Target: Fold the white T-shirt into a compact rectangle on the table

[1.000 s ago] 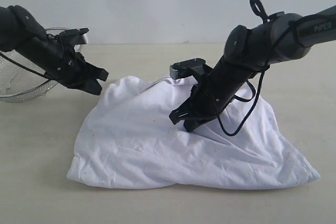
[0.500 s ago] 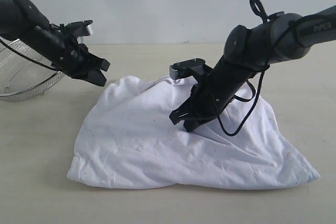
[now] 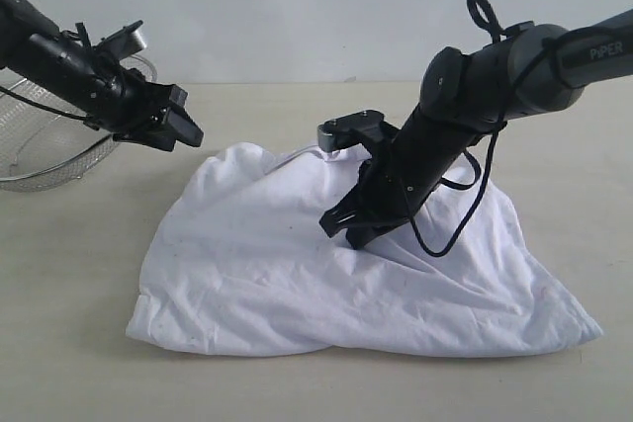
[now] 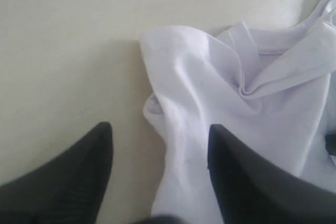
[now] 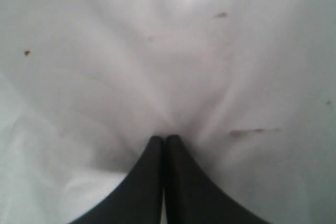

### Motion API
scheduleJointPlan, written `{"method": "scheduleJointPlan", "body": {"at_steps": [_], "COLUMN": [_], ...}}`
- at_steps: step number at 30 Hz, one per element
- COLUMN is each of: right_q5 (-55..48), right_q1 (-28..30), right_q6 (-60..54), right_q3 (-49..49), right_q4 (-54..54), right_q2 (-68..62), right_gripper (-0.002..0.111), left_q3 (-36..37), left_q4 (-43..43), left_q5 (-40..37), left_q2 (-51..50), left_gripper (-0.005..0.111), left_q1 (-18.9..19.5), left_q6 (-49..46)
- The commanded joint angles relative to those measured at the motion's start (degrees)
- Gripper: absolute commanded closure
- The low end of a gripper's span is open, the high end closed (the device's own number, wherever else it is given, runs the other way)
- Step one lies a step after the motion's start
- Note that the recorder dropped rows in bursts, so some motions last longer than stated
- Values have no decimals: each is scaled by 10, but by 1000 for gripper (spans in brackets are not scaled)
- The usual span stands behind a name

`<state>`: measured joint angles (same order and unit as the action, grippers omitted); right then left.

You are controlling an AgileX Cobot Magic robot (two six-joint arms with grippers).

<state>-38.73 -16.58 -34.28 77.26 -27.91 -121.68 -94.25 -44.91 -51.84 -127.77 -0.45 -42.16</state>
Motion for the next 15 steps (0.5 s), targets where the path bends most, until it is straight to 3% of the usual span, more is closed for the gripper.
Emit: {"method": "scheduleJointPlan", "body": {"at_steps": [1,15], "right_q5": [-22,-22], "right_q1": [0,0], "right_q6": [0,6], "right_q3": [-8,-8], "right_q4": [30,30], "right_q2": [-18,-18], "right_gripper": [108,108], "left_q3": [-3,-8], "left_q4": [-11,-33], "left_q5": [-2,0], "left_q2": [-5,-59], "left_gripper": [54,54], "left_q1": [-3,-37], "left_q6": [5,5]}}
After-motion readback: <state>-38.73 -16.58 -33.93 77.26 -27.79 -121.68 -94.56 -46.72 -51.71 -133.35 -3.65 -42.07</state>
